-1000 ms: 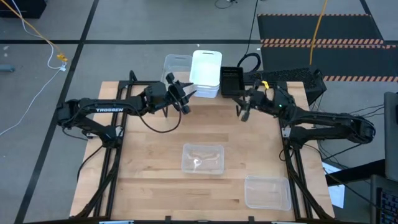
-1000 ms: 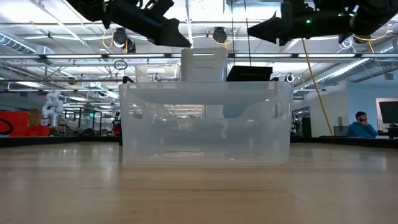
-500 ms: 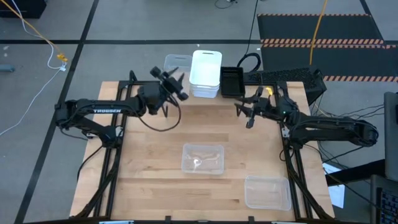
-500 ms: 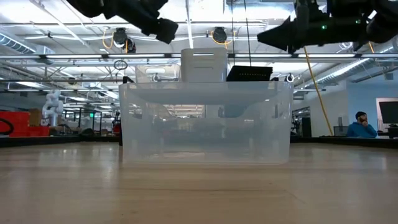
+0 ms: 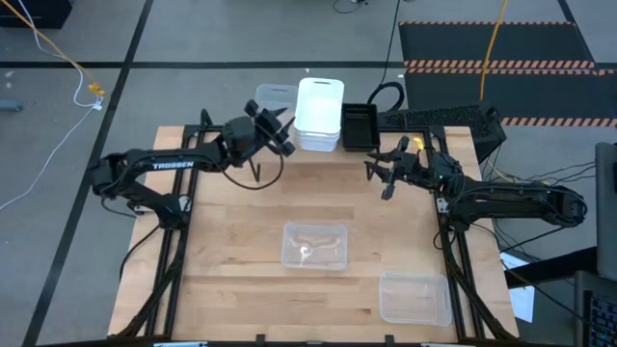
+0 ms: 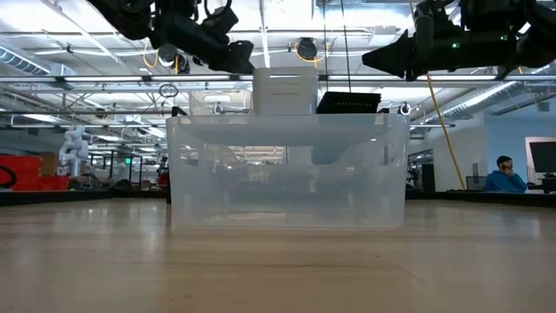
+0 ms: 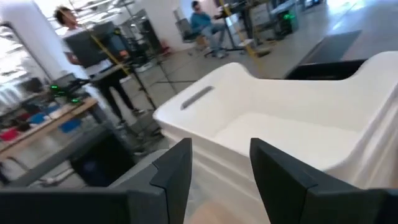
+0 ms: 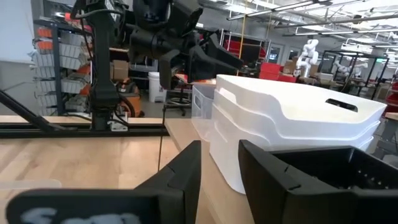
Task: Stack baskets on shelf by color
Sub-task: Adjust the stacked white bins on the shelf, then stack the top transparent bin on the transparent bin on the shelf
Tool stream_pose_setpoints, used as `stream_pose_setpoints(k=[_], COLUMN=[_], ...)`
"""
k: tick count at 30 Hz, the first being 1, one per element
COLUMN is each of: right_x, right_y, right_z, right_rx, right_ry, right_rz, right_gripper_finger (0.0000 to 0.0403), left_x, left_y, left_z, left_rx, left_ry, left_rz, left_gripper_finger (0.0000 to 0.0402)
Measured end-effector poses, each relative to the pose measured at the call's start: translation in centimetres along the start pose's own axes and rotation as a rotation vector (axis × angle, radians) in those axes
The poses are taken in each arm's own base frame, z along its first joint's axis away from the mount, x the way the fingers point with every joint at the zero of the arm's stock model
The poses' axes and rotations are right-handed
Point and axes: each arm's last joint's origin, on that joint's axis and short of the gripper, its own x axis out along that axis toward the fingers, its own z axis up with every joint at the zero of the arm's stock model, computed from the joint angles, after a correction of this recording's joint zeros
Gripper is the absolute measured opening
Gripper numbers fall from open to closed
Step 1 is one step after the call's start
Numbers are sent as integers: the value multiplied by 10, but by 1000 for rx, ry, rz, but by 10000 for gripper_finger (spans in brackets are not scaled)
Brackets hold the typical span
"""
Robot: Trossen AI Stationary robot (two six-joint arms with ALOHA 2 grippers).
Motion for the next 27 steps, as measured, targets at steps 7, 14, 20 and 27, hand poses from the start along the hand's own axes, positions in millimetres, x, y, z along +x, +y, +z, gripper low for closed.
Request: stream_pose_setpoints(k=[7,14,20,27], right_x=[0,0,0,5], right_y=[2,11,28,68], right_z=[2,4,6,24], right_rx=[13,21,112,154], right_ry=[-18,-39,79,390], right_rz=[9,77,258,459], right_gripper_finger=[100,100,100,100], left_x=[1,-15,-53,-101], left_y=[-12,-22,-20,-21], left_z=[0,9,38,64], left_rx=[-5,84,145,50], left_ry=[-7,3,-50,-149], left_rz=[-47,-17,25,-75], left_gripper_finger=[165,165,165,165])
